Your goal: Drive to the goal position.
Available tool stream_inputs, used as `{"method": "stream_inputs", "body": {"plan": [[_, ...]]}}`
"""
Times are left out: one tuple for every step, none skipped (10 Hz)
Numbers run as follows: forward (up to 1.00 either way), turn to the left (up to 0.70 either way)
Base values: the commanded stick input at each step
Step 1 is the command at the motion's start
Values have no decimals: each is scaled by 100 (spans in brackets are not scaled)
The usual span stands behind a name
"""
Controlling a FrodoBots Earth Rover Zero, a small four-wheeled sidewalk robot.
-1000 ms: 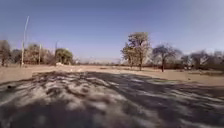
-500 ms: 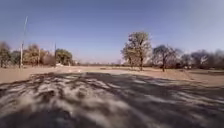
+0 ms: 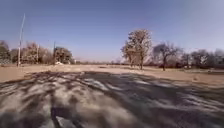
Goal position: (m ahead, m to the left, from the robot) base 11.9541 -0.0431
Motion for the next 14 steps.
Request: {"method": "stream_inputs", "body": {"plan": [[70, 0], [70, 0], [70, 0], [70, 0], [70, 0], [70, 0], [70, 0], [70, 0], [70, 0], [70, 0], [70, 0], [70, 0], [70, 0], [70, 0]]}}
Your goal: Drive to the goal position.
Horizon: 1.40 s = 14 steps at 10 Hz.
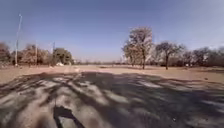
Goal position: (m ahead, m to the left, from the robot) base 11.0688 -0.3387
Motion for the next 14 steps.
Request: {"method": "stream_inputs", "body": {"plan": [[70, 0], [70, 0], [70, 0], [70, 0], [70, 0], [70, 0], [70, 0], [70, 0], [70, 0], [70, 0], [70, 0], [70, 0], [70, 0], [70, 0]]}}
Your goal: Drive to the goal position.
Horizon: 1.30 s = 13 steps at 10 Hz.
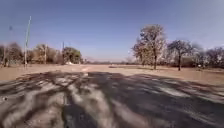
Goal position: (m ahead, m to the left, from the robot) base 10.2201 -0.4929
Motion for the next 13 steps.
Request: {"method": "stream_inputs", "body": {"plan": [[70, 0], [70, 0], [70, 0], [70, -2], [70, -17], [70, -31], [70, -35], [70, -35], [70, 0], [70, 0], [70, 0], [70, 0], [70, 0]]}}
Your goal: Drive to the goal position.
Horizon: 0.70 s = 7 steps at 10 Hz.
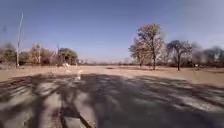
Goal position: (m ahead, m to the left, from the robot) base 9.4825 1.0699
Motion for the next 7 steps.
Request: {"method": "stream_inputs", "body": {"plan": [[70, 0], [70, 0], [70, 0], [70, 0], [70, 0], [70, 0], [70, 0]]}}
